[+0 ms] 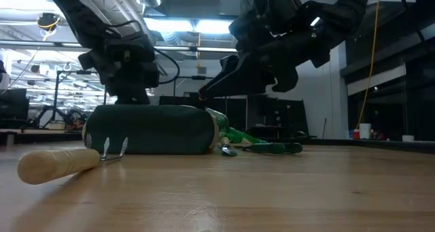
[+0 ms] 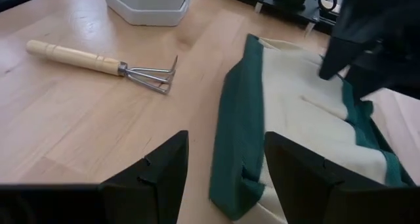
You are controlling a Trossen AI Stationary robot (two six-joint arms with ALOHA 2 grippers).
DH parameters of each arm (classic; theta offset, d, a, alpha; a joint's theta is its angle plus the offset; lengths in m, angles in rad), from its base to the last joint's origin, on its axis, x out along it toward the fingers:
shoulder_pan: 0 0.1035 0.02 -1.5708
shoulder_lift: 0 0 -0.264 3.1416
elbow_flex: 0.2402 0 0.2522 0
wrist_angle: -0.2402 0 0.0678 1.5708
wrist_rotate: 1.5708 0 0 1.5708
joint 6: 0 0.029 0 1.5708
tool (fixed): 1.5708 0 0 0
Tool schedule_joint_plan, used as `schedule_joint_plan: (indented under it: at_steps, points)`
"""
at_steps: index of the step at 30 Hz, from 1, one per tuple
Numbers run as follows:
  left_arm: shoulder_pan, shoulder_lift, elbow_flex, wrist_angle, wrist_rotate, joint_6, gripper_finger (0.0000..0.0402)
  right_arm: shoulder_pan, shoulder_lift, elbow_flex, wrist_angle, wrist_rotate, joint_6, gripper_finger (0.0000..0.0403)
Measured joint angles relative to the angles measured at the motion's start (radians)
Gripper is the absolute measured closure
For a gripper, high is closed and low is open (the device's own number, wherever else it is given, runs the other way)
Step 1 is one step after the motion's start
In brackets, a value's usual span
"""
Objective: Pick & Place Garden tools in Gardening bag
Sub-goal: Prepare the white gardening bag
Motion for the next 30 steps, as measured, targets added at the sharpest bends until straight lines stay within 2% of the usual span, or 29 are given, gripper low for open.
schedule_joint_plan:
  at_steps: [4,7,12,15,17,20,24,30]
  points:
    - [-0.031,0.0,0.0,-0.003,0.0,0.0,0.021,-0.01,0.0,0.0,0.0,0.0,-0.001,0.0199]
    - [-0.047,0.0,0.0,-0.011,0.006,0.0,0.0239,-0.017,0.0,0.0,0.0,0.0,-0.001,0.0199]
    - [-0.065,0.0,0.0,-0.028,0.006,0.003,0.0314,-0.029,0.0,0.016,-0.01,0.026,0.051,0.0199]
    - [-0.073,0.0,0.0,-0.027,0.006,0.007,0.0369,-0.038,0.0,0.056,-0.042,-0.028,0.087,0.0199]
    - [-0.073,0.0,0.0,-0.027,0.003,0.008,0.0392,-0.044,0.0,0.086,-0.091,-0.085,0.115,0.02]
    - [-0.073,0.0,0.004,-0.036,-0.042,0.025,0.0397,-0.055,0.0,0.137,-0.138,-0.185,0.161,0.021]
    - [-0.073,0.0,0.083,-0.158,-0.179,0.121,0.0398,-0.057,-0.001,0.157,-0.159,-0.285,0.197,0.0237]
    - [-0.074,-0.001,0.254,-0.395,-0.303,0.259,0.0398,-0.047,0.011,0.159,-0.116,-0.3,0.212,0.0281]
